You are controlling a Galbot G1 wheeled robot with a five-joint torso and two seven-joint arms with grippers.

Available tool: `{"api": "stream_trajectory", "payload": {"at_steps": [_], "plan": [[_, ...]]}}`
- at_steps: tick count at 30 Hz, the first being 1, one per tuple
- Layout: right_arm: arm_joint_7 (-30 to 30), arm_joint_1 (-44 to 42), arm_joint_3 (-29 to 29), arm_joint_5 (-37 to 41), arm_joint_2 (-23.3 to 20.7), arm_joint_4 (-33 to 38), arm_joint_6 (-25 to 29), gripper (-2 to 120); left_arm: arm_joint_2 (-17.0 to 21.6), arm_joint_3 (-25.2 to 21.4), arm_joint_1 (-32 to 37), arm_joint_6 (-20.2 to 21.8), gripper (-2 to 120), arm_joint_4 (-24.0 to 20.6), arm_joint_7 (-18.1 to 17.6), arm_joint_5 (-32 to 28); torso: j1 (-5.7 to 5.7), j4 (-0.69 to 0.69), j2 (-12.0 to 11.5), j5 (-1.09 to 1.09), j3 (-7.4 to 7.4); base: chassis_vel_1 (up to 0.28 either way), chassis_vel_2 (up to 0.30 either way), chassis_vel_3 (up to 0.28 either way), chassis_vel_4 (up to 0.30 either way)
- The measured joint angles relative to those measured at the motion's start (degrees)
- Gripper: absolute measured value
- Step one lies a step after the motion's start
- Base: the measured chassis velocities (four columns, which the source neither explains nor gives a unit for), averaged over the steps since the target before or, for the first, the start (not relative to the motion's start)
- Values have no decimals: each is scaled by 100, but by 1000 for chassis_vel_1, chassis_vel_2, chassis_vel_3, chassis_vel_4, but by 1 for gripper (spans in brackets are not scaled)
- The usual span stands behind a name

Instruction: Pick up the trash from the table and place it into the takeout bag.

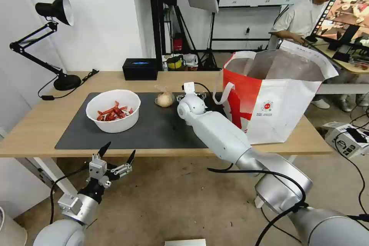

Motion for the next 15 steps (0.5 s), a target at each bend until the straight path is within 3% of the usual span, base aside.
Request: {"api": "stream_trajectory", "payload": {"at_steps": [7,15], "plan": [[35,-71,8,-2,16,1,-87,98,23,1,-4,-2,100,3,-2,-7,0,0,0,0,0,0,0,0,0],[111,-123,28,11,45,4,-166,71,80,-17,-4,-7,100,0,-4,-27,0,0,0,0,0,0,0,0,0]]}}
